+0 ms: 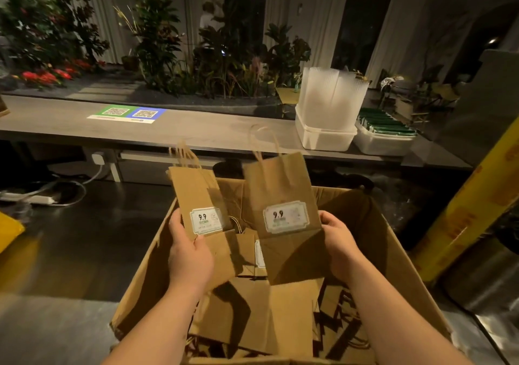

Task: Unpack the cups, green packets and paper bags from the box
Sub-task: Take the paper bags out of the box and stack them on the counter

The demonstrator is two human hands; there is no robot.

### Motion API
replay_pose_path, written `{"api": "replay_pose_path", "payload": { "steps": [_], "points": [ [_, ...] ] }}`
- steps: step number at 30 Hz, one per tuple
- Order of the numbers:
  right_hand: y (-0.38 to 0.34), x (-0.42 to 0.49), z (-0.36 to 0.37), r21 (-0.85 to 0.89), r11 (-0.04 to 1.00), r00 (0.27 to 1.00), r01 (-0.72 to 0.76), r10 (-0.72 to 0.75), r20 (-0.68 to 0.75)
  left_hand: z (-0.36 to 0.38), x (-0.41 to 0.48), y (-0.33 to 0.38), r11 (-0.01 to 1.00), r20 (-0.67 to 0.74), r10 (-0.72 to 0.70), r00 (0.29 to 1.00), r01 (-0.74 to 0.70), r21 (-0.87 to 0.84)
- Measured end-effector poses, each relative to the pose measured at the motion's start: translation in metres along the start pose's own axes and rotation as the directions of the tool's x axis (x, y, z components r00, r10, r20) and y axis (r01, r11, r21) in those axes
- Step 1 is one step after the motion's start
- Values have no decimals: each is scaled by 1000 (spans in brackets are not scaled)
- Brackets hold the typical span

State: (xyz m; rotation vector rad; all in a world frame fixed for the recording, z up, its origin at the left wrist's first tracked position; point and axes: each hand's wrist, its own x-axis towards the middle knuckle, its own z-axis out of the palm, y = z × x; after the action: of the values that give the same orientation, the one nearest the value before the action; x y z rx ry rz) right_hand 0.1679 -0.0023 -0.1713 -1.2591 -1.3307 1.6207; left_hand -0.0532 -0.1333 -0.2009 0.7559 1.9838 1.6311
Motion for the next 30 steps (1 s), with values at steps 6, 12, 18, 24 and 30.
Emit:
{"api": "replay_pose_path", "payload": {
  "steps": [6, 12, 18, 24, 30],
  "points": [
    [11, 2, 43, 329, 889, 942, -319, 258, 214, 9, -5, 2, 974, 298, -13, 955, 79, -212],
    [35, 17, 70, 123, 958, 965, -258, 251, 72, 7, -1, 1, 921, 257, -28, 966, 125, -369],
    [44, 25, 64, -108, 982, 987, -153, 158, 40, 13, -2, -7, 999, 254, -7, 967, 19, -42],
    [77, 33, 32, -934, 357, 963, 28, 242, 121, 9, 3, -3, 994, 76, 23, 997, -14, -111],
    [90, 24, 49, -982, 51, 919, 180, 348, 187, 9, -2, -2, 989, -21, 20, 1000, -23, -147]
  ]
}}
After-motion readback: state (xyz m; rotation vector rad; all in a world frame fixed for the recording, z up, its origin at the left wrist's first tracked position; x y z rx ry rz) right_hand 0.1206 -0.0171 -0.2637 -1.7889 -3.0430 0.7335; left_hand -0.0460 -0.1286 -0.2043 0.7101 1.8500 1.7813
